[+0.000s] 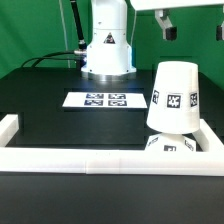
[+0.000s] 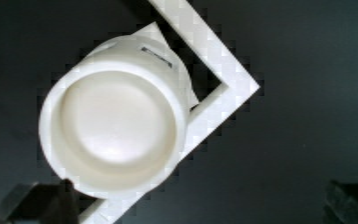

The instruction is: Assemble lamp

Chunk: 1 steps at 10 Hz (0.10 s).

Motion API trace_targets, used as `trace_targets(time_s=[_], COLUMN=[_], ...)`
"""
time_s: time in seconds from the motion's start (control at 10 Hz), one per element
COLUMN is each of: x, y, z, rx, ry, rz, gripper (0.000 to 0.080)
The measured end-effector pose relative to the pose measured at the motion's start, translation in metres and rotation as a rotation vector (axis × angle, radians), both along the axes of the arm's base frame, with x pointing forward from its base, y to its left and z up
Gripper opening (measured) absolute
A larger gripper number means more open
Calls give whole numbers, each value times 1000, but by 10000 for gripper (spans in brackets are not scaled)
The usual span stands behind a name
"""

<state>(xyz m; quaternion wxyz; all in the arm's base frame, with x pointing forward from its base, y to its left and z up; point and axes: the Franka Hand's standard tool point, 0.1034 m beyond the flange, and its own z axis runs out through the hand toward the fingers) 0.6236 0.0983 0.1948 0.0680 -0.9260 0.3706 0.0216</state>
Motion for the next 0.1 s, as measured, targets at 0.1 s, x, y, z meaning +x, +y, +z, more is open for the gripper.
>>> trace_targets(time_s=[0.1], x=[0], y=[0], z=[0], rx=[0], ry=[0], rz=[0], gripper=[699])
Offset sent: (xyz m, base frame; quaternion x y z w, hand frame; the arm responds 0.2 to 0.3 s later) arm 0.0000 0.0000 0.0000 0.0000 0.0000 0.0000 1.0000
